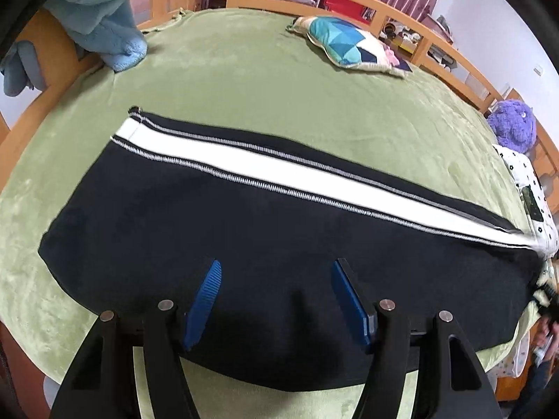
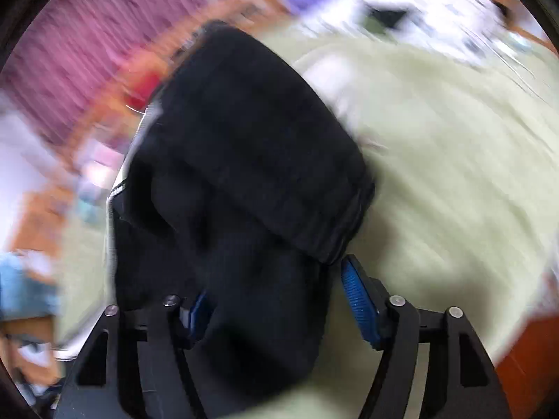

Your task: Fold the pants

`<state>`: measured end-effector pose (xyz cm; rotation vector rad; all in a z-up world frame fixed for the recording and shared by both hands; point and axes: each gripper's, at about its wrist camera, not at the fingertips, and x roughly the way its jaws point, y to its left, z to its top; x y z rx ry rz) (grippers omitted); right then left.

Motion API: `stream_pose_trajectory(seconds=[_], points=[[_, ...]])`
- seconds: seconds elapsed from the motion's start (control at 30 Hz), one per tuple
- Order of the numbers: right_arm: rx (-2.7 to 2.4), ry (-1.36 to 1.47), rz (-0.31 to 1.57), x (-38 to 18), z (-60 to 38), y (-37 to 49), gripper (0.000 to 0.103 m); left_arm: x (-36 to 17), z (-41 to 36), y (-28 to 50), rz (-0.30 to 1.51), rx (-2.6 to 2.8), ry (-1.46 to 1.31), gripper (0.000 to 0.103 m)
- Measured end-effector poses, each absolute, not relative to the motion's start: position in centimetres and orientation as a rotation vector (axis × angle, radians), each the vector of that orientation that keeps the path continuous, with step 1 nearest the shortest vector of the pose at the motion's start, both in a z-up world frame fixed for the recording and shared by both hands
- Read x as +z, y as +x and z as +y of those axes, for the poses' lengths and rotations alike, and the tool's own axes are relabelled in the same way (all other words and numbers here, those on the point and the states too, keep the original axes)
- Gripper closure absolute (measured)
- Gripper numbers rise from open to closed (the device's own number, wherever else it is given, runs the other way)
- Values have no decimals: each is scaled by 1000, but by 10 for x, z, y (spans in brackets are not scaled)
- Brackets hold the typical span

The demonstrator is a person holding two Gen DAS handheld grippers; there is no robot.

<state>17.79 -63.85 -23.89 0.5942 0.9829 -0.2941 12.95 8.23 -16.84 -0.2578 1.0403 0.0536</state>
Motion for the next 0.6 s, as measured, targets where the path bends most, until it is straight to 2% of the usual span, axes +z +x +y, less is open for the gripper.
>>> stream_pose_trajectory(seconds=[0.03,0.13,0.27,0.37,0.5,0.6], points=[[-305,594,1017,-248,-640,173,56,-168,82,129,1040,48,-260,39],[-314,621,1010,-249,-638,144,55,-167,83,130,1029,40,-259,39],[-317,463,1000,-217,-615,151,51,-166,87,134,1027,27,-276,39],[-275,324,939,-189,-587,174,34,-161,87,136,1018,23,-265,39],[-244,194,903,-174,-569,220,30,-157,86,140,1005,21,-242,39],[-238,119,947,-180,-575,258,29,-159,83,145,1010,27,-223,39]])
